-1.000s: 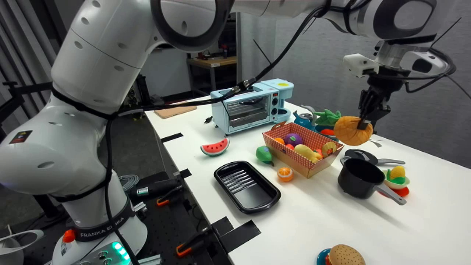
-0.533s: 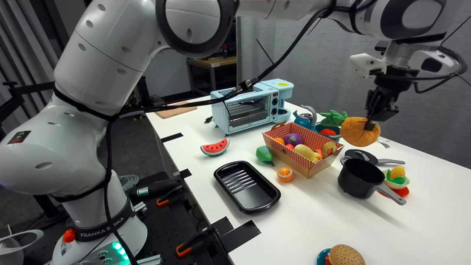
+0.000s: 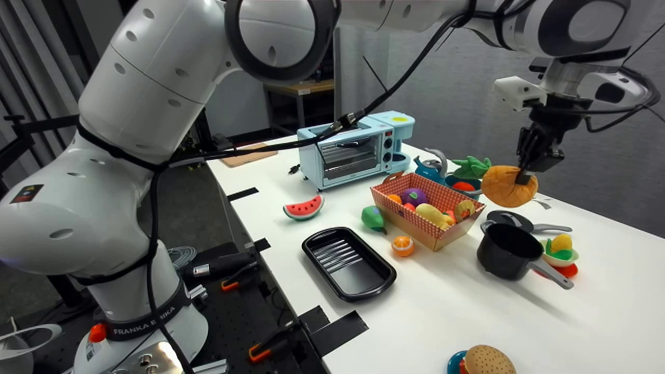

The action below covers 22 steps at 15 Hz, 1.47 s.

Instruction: Take the pineapple plush toy out of the box and put it in the black pot

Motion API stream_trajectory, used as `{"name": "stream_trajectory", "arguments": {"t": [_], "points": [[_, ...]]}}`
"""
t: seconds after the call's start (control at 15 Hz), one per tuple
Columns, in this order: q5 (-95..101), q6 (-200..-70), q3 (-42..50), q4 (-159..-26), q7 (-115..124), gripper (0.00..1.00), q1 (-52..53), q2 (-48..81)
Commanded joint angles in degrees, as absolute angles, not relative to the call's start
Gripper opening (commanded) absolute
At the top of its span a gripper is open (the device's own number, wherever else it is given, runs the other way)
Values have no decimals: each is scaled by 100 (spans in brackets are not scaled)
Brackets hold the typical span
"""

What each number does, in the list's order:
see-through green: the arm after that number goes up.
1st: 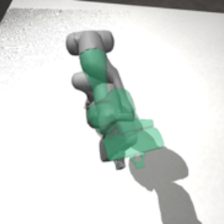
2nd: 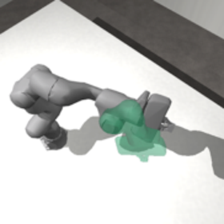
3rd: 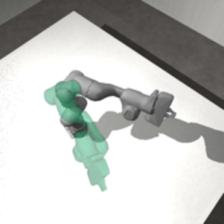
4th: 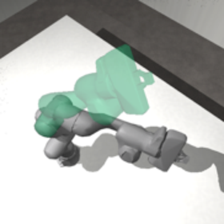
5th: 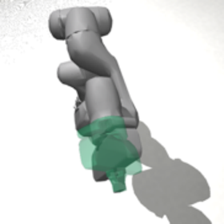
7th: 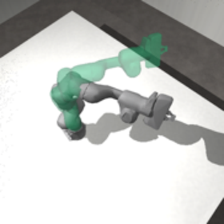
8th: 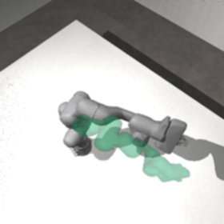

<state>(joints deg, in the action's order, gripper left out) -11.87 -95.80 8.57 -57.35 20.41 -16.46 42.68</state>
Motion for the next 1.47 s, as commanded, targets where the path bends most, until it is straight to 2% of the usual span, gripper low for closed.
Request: {"name": "stream_trajectory", "arguments": {"t": [0.0, 0.33, 0.53, 1.13, 1.4], "points": [[-1363, -9214, 756, -5335, 2036, 43, -1772, 4434], [-1305, -9111, 734, -5291, 2045, 81, -1731, 4448], [-1284, -9111, 715, -5290, 2046, 99, -1718, 4447], [-1227, -8978, 589, -5515, 1897, 100, -1653, 4270], [-1183, -9306, 641, -5681, 2012, 100, -1623, 4288]]}}
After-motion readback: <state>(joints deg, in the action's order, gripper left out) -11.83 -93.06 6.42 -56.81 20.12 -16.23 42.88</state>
